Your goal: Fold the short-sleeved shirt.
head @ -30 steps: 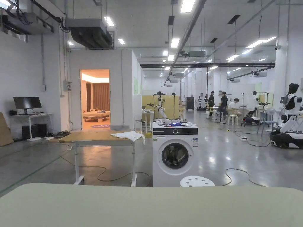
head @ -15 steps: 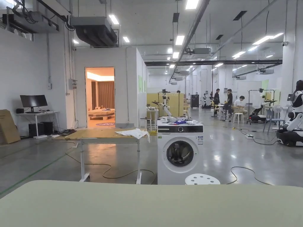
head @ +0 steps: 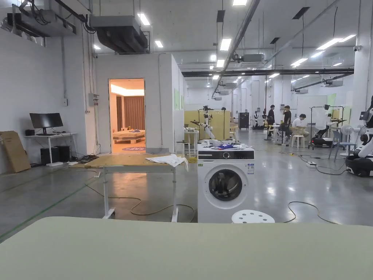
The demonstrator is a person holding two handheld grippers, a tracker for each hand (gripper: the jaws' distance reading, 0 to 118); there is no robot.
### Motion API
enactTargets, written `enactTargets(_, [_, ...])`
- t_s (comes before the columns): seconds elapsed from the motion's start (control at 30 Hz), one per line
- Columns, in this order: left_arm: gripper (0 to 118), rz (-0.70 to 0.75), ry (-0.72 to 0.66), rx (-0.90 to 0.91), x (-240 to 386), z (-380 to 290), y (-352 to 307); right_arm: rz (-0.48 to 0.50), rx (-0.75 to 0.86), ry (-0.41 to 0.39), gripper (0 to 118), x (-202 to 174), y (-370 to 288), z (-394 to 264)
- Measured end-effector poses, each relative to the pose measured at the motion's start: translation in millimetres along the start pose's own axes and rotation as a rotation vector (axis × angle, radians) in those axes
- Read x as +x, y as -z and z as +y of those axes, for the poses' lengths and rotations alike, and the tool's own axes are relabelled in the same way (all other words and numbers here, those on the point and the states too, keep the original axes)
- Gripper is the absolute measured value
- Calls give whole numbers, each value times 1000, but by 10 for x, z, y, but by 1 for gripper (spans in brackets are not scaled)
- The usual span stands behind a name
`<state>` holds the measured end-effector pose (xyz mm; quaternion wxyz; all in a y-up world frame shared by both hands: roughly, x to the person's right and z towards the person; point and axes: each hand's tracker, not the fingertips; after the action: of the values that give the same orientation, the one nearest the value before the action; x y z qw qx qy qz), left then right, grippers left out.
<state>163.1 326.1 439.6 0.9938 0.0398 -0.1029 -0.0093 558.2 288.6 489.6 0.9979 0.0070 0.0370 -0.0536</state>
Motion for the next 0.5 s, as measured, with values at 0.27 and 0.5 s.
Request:
enactTargets(0.27, [118, 7, 21, -32, 45, -15, 32, -34, 10, -34, 118, 5, 3, 20])
enactTargets(0.5, [118, 7, 12, -50, 24, -28, 64, -27, 10, -4, 118, 31, 0, 56])
